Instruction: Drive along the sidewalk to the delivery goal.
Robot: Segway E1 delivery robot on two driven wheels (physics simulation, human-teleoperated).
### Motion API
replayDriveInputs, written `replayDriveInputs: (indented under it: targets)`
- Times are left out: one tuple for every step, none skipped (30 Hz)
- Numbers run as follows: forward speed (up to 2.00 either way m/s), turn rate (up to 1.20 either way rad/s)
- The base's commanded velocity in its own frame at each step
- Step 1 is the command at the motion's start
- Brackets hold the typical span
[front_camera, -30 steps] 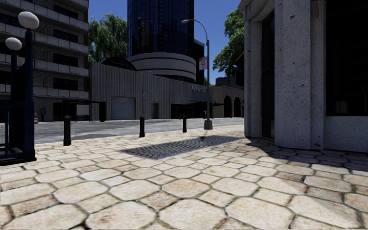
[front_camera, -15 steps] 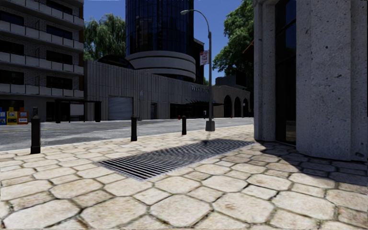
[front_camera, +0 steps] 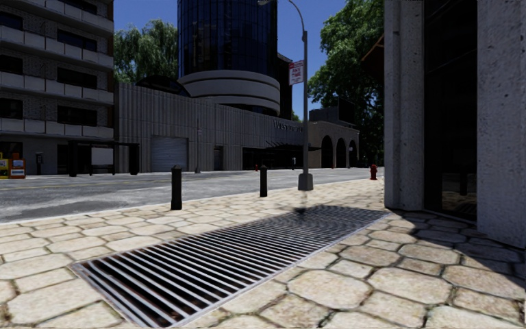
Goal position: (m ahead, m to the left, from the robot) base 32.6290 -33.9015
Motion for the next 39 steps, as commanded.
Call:
replayDriveInputs:
  targets:
    - [2.00,0.00]
    - [2.00,0.00]
    - [2.00,0.00]
    - [2.00,0.00]
    - [2.00,0.00]
    - [2.00,0.00]
    - [2.00,0.00]
    - [2.00,0.00]
    - [2.00,0.00]
    - [2.00,0.00]
    - [2.00,0.00]
    - [2.00,0.00]
    - [2.00,0.00]
    - [2.00,0.00]
    - [2.00,0.00]
    - [2.00,0.00]
    - [2.00,0.00]
    - [2.00,0.00]
    - [2.00,0.00]
    - [2.00,-0.03]
    - [2.00,-0.03]
    - [2.00,-0.22]
    - [2.00,-0.35]
    - [2.00,-0.35]
    - [2.00,-0.39]
    - [2.00,-0.39]
    - [2.00,-0.40]
    - [2.00,-0.40]
    - [2.00,-0.40]
    - [2.00,-0.40]
    - [2.00,-0.40]
    - [2.00,-0.40]
    - [2.00,-0.40]
    - [2.00,-0.40]
    - [2.00,-0.40]
    - [2.00,-0.40]
    - [2.00,-0.40]
    - [2.00,-0.40]
    - [2.00,-0.40]
